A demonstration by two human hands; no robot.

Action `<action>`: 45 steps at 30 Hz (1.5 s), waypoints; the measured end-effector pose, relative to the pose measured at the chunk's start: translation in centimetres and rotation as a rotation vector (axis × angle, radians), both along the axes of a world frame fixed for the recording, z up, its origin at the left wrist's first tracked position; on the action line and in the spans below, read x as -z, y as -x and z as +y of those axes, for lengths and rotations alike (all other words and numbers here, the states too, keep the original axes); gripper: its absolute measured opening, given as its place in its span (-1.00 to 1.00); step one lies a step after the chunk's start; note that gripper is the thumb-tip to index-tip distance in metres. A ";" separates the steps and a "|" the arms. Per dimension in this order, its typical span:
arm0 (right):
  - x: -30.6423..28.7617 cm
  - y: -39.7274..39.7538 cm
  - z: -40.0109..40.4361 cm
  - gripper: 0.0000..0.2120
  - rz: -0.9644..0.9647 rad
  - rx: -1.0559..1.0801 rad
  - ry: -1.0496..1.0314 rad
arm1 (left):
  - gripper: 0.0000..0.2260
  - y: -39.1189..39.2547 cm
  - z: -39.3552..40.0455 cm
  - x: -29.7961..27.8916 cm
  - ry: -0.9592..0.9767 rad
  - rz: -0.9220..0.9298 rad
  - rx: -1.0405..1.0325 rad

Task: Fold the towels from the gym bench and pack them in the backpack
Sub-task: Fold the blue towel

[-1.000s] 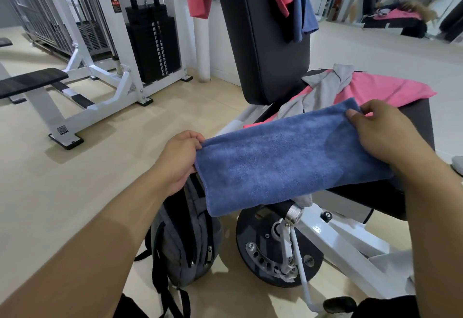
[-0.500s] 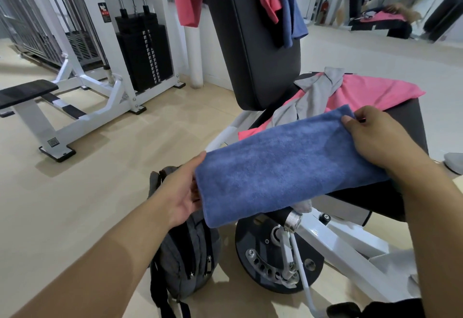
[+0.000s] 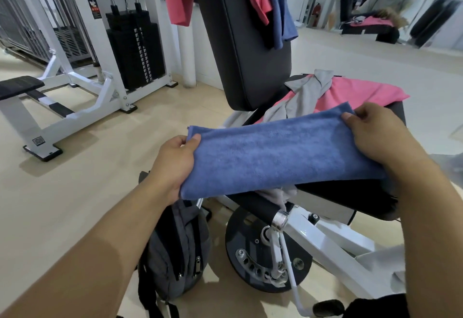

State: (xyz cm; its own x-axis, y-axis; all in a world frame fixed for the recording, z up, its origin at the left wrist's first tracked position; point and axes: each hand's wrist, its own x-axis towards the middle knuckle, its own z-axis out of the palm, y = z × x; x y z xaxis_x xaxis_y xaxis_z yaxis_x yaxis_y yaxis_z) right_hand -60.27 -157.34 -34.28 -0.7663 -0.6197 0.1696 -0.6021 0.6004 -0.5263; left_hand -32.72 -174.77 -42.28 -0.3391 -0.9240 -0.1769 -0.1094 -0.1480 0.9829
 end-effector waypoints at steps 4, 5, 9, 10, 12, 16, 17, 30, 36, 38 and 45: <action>0.8 0.1 0.5 -0.69 0.090 0.082 -0.154 | -0.81 0.8 -0.2 1.1 -0.009 -0.008 0.007; 1.0 0.0 0.4 -0.67 0.093 0.090 -0.160 | -0.80 0.8 -0.3 1.2 -0.014 -0.007 0.006; 0.8 -0.1 0.2 -0.75 0.089 0.071 -0.100 | -0.84 0.6 -0.5 0.2 -0.023 0.042 0.001; 0.6 0.0 0.2 -0.78 0.062 0.048 -0.060 | -0.85 0.6 -0.3 -0.2 -0.026 0.072 -0.004; -0.1 0.0 0.1 -0.80 -0.034 -0.006 0.071 | -0.88 0.7 0.1 -1.1 -0.023 0.127 -0.011; -2.1 -1.9 -0.1 -0.89 -0.306 -0.115 0.332 | -0.91 1.0 0.9 -2.2 -0.006 0.167 0.012; -2.4 -2.6 -0.3 -0.92 -0.351 -0.147 0.365 | -0.91 1.2 1.1 -2.3 0.006 0.159 0.009; 0.6 -12.4 -5.0 -0.94 -0.183 -0.410 0.371 | -0.89 2.1 4.5 -3.0 0.216 0.109 0.057; 1.2 -13.5 -5.6 -0.89 -0.178 -0.422 0.378 | -0.87 1.9 5.0 -3.4 0.244 0.104 0.087; 1.2 -13.5 -5.7 -0.89 -0.189 -0.415 0.379 | -0.87 1.9 5.0 -3.5 0.241 0.099 0.095; 1.3 -13.7 -5.8 -0.92 -0.196 -0.418 0.360 | -0.88 1.9 5.4 -3.7 0.305 0.062 0.087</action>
State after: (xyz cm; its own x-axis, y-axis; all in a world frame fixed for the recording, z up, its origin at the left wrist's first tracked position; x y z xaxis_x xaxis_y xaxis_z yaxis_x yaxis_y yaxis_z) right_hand -46.56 -163.11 -35.54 -0.5074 -0.8059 0.3050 -0.6199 0.0956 -0.7789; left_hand -34.58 -169.38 -38.61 -0.4203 -0.8985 0.1269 -0.0472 0.1613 0.9858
